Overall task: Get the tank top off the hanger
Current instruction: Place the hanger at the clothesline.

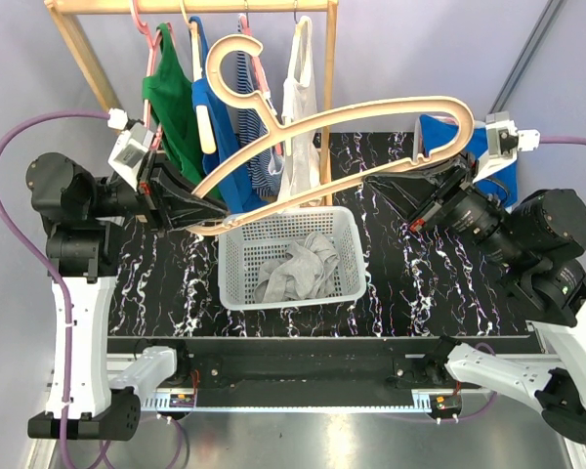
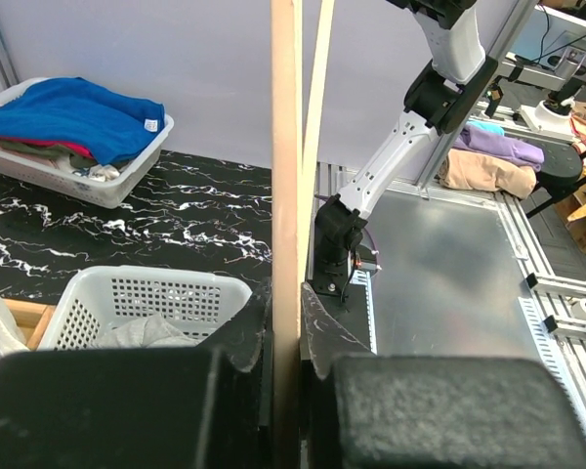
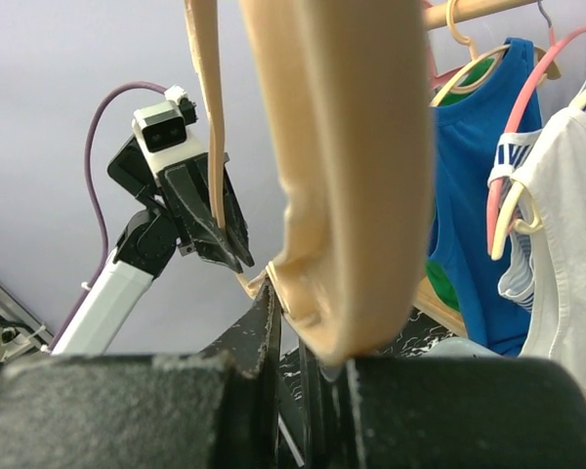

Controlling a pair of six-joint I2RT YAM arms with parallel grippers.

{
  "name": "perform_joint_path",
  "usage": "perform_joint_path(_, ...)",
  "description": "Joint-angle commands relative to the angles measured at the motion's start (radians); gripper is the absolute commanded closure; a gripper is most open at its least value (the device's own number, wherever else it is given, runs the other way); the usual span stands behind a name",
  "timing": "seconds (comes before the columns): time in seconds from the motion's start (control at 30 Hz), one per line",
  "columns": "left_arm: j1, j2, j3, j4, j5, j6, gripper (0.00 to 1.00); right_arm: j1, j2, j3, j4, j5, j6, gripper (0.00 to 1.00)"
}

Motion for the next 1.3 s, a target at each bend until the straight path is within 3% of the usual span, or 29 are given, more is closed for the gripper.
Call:
perform_joint_path(0.0,0.012,-0.024,0.023,0.072,0.166,-0.054,1.00,-0.029,0.035,-0.033,-0.070,0.026,-0.072,1.00)
perform_joint_path(0.07,0.018,-0.028,-0.017,0.233,0.164,-0.193,1.00,-0.041,0.043,-0.037,-0.068,0.032,-0.069,0.94)
perform_joint_path(0.1,0.025,-0.031,-0.037,0.323,0.170,-0.267,1.00,-0.042,0.046,-0.040,-0.070,0.038,-0.069,0.71)
perform_joint_path(0.13,0.047,-0.044,-0.072,0.479,0.173,-0.337,1.00,-0.045,0.049,-0.042,-0.070,0.044,-0.064,0.58)
perform_joint_path(0.17,0.072,-0.052,-0.080,0.506,0.167,-0.394,1.00,-0.048,0.049,-0.043,-0.071,0.059,-0.066,0.44)
perform_joint_path(0.2,0.090,-0.061,-0.082,0.506,0.164,-0.392,1.00,-0.049,0.052,-0.043,-0.071,0.067,-0.070,0.26)
perform_joint_path(0.3,0.175,-0.084,-0.027,0.314,0.167,-0.224,1.00,-0.050,0.046,-0.045,-0.079,0.093,-0.087,0.12)
perform_joint_path(0.33,0.207,-0.063,0.048,0.146,0.173,-0.112,1.00,-0.050,0.044,-0.045,-0.086,0.096,-0.093,0.09)
perform_joint_path(0.43,0.319,0.018,0.211,-0.125,0.183,0.012,1.00,-0.050,0.035,-0.045,-0.094,0.110,-0.113,0.07)
perform_joint_path(0.6,0.405,0.066,0.323,-0.103,0.183,-0.040,1.00,-0.050,0.009,-0.063,-0.096,0.127,-0.145,0.06)
perform_joint_path(0.7,0.520,0.089,0.323,-0.017,0.183,-0.128,1.00,-0.050,0.001,-0.068,-0.099,0.125,-0.159,0.06)
perform_joint_path(0.8,0.702,0.115,0.328,0.017,0.183,-0.142,1.00,-0.049,-0.010,-0.080,-0.097,0.130,-0.176,0.06)
perform_joint_path(0.83,0.795,0.124,0.335,-0.001,0.181,-0.124,1.00,-0.050,-0.014,-0.085,-0.099,0.139,-0.181,0.06)
perform_joint_path(0.97,1.000,0.150,0.400,-0.078,0.184,-0.079,1.00,-0.050,-0.043,-0.117,-0.100,0.158,-0.204,0.06)
perform_joint_path(1.07,1.074,0.101,0.380,0.018,0.184,-0.126,1.00,-0.050,-0.052,-0.137,-0.100,0.162,-0.219,0.06)
perform_joint_path(1.1,1.077,0.080,0.337,0.158,0.184,-0.178,1.00,-0.052,-0.052,-0.140,-0.102,0.164,-0.222,0.06)
perform_joint_path(1.13,1.078,0.077,0.326,0.198,0.183,-0.271,1.00,-0.050,-0.051,-0.143,-0.102,0.164,-0.222,0.06)
perform_joint_path(1.27,1.153,0.063,0.256,0.307,0.186,-0.353,1.00,-0.050,-0.062,-0.155,-0.103,0.187,-0.224,0.06)
